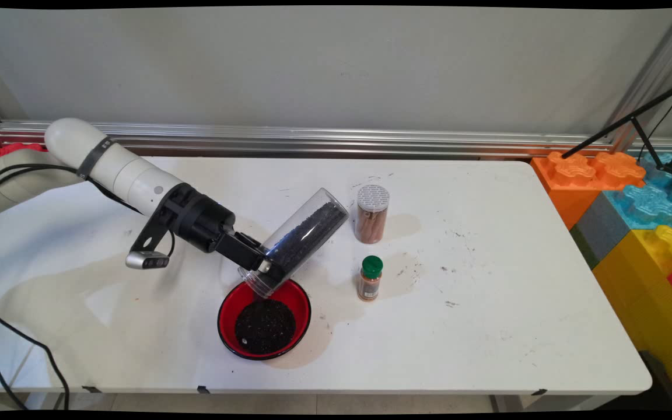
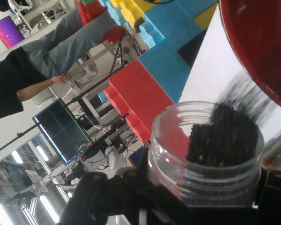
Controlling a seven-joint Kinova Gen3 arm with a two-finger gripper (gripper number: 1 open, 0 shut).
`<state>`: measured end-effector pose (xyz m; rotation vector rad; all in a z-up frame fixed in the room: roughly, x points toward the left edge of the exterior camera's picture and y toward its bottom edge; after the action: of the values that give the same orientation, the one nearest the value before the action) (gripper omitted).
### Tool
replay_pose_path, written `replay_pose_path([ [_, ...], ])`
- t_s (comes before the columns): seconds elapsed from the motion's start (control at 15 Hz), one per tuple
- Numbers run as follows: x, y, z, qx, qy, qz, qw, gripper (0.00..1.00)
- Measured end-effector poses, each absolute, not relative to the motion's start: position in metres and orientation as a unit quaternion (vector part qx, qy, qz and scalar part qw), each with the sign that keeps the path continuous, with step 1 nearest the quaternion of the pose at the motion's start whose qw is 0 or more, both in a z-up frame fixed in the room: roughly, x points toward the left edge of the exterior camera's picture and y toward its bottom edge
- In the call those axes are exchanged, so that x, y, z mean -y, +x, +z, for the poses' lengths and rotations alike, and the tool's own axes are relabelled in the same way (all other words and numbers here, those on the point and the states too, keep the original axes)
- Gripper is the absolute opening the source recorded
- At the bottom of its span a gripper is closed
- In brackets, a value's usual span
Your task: Pour the black seasoning powder in the red bowl
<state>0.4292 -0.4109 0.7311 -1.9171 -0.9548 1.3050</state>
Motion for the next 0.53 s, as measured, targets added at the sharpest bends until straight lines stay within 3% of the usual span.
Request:
replay_pose_path([
  [0.53,0.4112,0.4292,0.7311,0.360,-0.728,0.494,0.310,0.00],
])
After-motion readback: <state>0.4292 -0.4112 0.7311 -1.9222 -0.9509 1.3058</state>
